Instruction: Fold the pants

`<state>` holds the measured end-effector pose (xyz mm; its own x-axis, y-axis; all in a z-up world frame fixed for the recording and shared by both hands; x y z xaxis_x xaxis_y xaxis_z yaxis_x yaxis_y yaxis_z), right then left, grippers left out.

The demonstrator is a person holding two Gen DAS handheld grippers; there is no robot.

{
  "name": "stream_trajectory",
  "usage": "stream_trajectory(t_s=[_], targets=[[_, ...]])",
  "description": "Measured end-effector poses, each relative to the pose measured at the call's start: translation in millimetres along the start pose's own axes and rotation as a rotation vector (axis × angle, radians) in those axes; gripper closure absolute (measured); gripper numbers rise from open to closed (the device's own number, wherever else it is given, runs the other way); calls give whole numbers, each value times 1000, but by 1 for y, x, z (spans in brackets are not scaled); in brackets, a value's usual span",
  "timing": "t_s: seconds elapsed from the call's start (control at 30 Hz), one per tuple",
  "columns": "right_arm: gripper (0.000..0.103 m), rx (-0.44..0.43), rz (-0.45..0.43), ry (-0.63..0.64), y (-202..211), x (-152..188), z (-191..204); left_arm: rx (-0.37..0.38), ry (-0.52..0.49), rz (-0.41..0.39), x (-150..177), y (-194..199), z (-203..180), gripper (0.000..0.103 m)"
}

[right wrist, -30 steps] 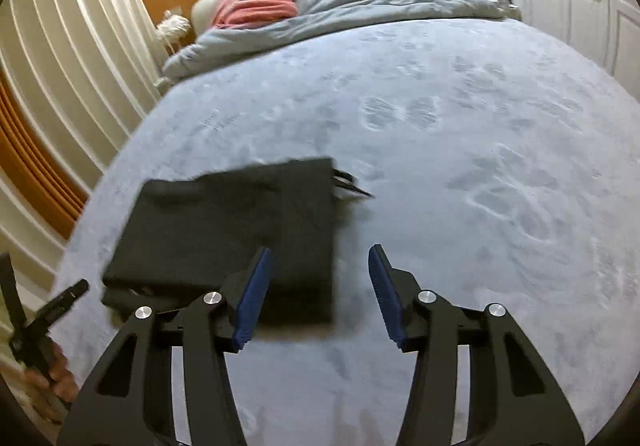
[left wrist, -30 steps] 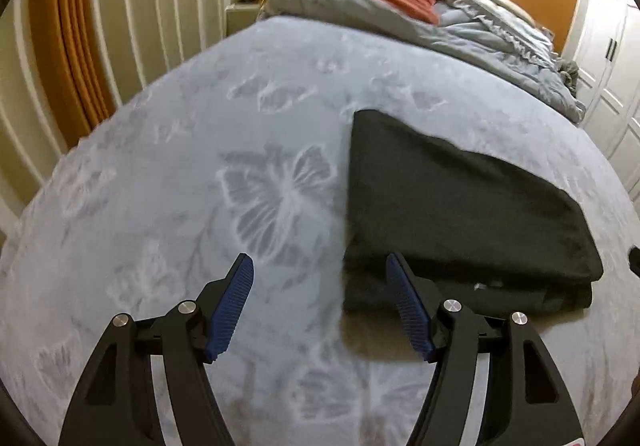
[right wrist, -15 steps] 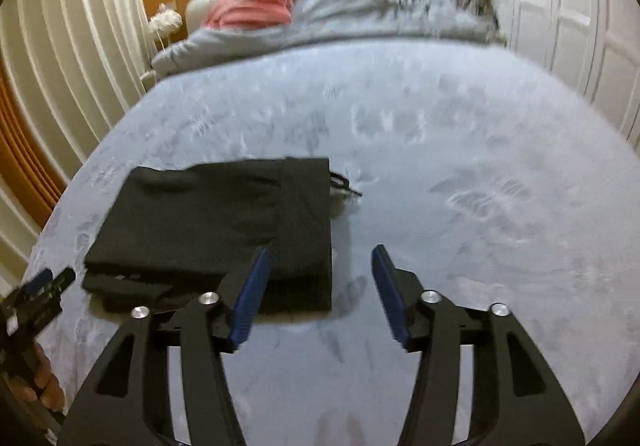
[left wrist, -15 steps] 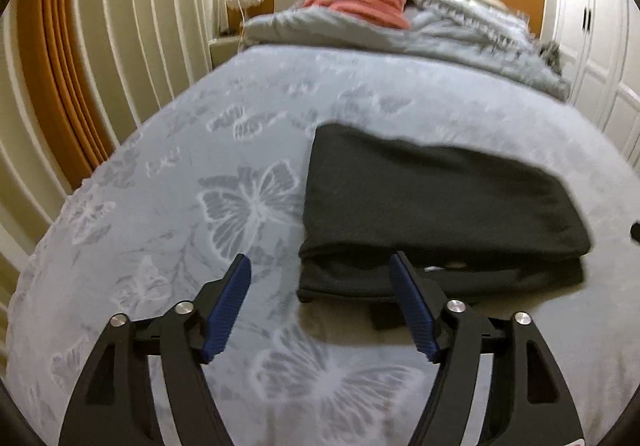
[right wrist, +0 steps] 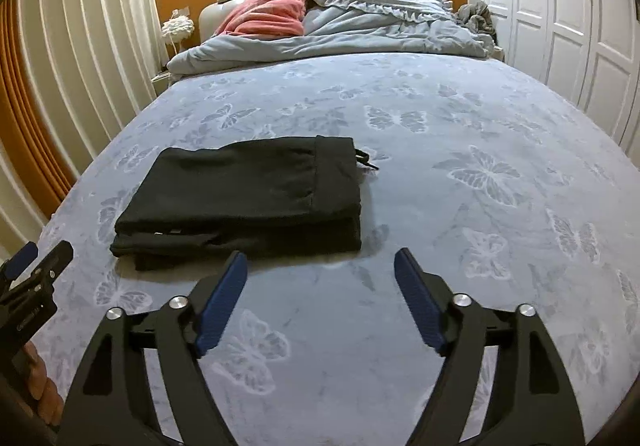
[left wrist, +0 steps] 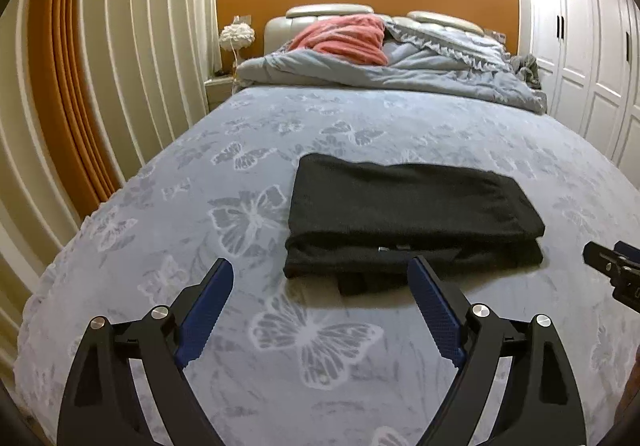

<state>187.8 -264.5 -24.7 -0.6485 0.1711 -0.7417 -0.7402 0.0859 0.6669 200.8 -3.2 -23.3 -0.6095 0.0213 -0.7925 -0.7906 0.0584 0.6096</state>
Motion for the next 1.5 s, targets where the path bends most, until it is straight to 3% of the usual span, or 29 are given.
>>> stream_trajectory(t_s=[0.13, 0.43, 0.9, 1.17, 1.5], targets=[[28, 12, 13, 13, -5, 4, 2, 18, 19, 44, 7, -7, -3, 17], [22, 19, 13, 35, -5, 6, 6, -5, 14, 45, 10, -9, -3, 17], [21, 31, 20, 50, -4, 11, 13, -24, 1, 34, 8, -9, 2, 17], [21, 34, 24, 50, -3, 12, 16, -75, 37, -5, 4, -7, 11, 17], [17, 30, 38, 67, -6, 17, 14, -12, 15, 0, 9, -7, 1, 17]])
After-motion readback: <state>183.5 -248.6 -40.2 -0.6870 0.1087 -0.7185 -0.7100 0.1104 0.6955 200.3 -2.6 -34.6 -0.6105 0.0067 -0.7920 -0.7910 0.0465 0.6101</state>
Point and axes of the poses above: each gripper's, at about its wrist camera, not at the fingertips, and y roughly against the way its jaws point, z to its left, x to its underside, the point moved 10 cm from there along -y, roughly the way its jaws point, and after that the axes turned 3 degrees about y, right-handed, at the moved point
